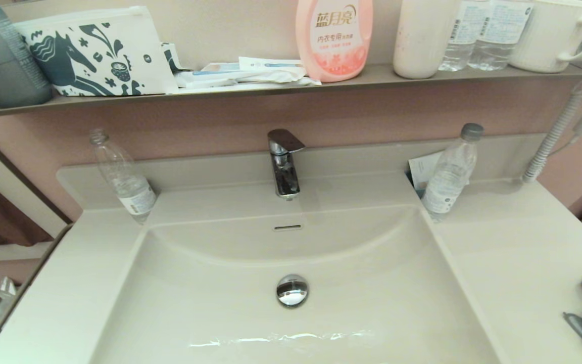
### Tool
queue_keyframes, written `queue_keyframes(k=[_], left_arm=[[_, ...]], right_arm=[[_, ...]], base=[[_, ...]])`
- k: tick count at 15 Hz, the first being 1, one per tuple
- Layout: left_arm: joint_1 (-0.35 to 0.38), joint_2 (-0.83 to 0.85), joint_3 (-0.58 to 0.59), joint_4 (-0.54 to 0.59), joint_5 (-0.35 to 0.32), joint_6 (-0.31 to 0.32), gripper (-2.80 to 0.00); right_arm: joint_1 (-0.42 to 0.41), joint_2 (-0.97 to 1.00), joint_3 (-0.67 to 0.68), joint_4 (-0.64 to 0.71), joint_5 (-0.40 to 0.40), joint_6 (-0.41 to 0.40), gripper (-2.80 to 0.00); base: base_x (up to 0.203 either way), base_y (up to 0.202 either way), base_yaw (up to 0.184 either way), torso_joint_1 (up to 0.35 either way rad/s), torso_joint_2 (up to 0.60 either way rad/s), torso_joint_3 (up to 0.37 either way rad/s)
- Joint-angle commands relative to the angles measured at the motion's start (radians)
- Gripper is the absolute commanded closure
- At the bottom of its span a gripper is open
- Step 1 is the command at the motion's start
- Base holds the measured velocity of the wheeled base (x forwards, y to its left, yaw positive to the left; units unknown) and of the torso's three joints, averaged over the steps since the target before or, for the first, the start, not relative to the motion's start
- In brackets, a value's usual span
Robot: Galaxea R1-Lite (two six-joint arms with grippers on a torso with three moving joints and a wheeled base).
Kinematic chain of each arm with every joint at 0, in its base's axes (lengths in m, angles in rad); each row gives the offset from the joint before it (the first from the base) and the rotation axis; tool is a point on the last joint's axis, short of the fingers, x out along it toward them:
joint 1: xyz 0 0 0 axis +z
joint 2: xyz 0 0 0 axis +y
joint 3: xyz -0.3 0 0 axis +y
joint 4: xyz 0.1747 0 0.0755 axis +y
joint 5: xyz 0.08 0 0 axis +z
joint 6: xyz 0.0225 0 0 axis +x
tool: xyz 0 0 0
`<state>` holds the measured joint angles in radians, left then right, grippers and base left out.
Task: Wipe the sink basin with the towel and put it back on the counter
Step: Turn on the faucet
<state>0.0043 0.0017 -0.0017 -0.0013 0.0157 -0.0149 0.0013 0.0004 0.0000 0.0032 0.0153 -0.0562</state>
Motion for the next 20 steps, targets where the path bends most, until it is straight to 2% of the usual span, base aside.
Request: queue_keyframes(k=[1, 14, 16, 17, 20], left_arm=[[0.000, 0.001, 0.000, 0.000, 0.000, 0.000, 0.00], [0.000, 0.001, -0.001, -0.003, 0.003, 0.003, 0.00], [0.000, 0.006, -0.076, 0.001, -0.004, 0.004, 0.00], [0.000, 0.028, -0.152, 0.017, -0.026, 0.005, 0.00], [0.001, 0.203, -0.284, 0.034, -0.114, 0.003, 0.00]], right_arm=[[0.000, 0.000, 0.000, 0.000, 0.000, -0.001, 0.00], [0.002, 0.000, 0.000, 0.000, 0.000, -0.001, 0.00], [0.000, 0.000, 0.000, 0.000, 0.000, -0.001, 0.00], [0.000, 0.000, 0.000, 0.000, 0.000, -0.001, 0.00], [0.000, 0.000, 0.000, 0.000, 0.000, -0.001, 0.00]], base=[[0.000, 0.000, 0.000, 0.000, 0.00, 0.000], [0.000, 0.000, 0.000, 0.000, 0.00, 0.000], [0.000, 0.000, 0.000, 0.000, 0.00, 0.000], [0.000, 0.000, 0.000, 0.000, 0.00, 0.000], [0.000, 0.000, 0.000, 0.000, 0.00, 0.000]])
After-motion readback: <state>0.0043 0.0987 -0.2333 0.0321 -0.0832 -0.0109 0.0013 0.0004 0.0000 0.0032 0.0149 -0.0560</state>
